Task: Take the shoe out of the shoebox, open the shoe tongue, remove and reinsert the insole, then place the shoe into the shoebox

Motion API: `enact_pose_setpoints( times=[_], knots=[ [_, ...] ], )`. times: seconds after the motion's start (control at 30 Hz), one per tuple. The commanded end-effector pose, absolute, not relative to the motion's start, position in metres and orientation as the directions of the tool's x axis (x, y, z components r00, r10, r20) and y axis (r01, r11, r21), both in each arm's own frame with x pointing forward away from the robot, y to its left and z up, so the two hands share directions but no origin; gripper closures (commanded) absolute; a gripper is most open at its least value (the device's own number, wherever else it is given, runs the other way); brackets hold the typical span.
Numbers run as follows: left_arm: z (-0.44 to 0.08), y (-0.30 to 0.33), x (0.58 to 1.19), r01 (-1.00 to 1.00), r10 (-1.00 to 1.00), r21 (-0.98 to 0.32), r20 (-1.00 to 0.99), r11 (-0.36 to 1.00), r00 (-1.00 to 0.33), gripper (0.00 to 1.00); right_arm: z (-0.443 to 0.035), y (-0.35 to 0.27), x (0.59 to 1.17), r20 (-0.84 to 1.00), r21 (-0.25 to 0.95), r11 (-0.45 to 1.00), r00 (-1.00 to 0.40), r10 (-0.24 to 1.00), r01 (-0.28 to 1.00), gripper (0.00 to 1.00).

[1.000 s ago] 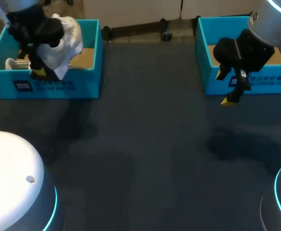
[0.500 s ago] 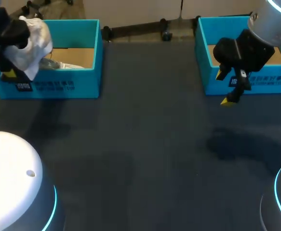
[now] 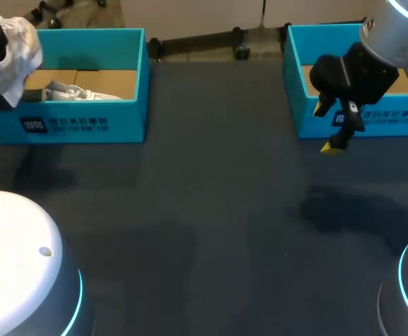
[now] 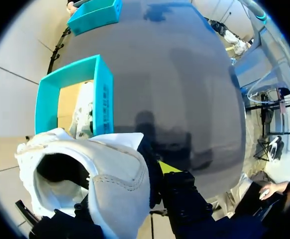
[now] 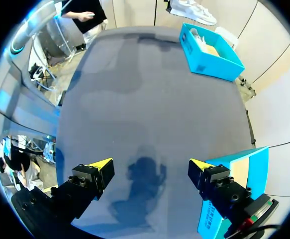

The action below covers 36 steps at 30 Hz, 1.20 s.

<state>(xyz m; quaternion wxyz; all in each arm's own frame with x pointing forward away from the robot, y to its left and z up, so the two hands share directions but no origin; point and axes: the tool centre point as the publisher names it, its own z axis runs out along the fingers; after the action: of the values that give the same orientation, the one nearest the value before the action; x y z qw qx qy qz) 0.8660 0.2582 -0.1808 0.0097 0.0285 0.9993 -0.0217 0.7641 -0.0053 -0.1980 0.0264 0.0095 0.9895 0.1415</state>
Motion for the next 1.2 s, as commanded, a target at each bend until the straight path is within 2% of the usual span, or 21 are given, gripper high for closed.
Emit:
enact_pose_setpoints(
  times=[0.03, 0.23, 0.6, 1.2],
  knots=[
    [-0.184, 0.270, 0.886, 0.096, 0.097, -0.057, -0.001, 0.994, -0.995, 1.00, -0.199, -0.005, 0.765, -0.048, 0.278, 0.961, -0.998, 0.026, 0.011, 0.00],
    [-0.192, 0.286, 0.913, 0.051, 0.051, -0.078, 0.005, 0.996, -0.999, 1.00, -0.199, -0.005, 0.765, -0.048, 0.278, 0.961, -0.998, 0.026, 0.011, 0.00],
    [-0.194, 0.298, 0.974, 0.068, 0.069, -0.033, 0.014, 0.997, -0.998, 1.00, -0.199, -0.005, 0.765, -0.048, 0.278, 0.961, -0.998, 0.026, 0.011, 0.00],
    [-0.203, 0.297, 1.074, 0.196, 0.197, 0.032, -0.020, 0.980, -0.980, 1.00, -0.199, -0.005, 0.765, -0.048, 0.278, 0.961, -0.998, 0.026, 0.011, 0.00]
  ],
)
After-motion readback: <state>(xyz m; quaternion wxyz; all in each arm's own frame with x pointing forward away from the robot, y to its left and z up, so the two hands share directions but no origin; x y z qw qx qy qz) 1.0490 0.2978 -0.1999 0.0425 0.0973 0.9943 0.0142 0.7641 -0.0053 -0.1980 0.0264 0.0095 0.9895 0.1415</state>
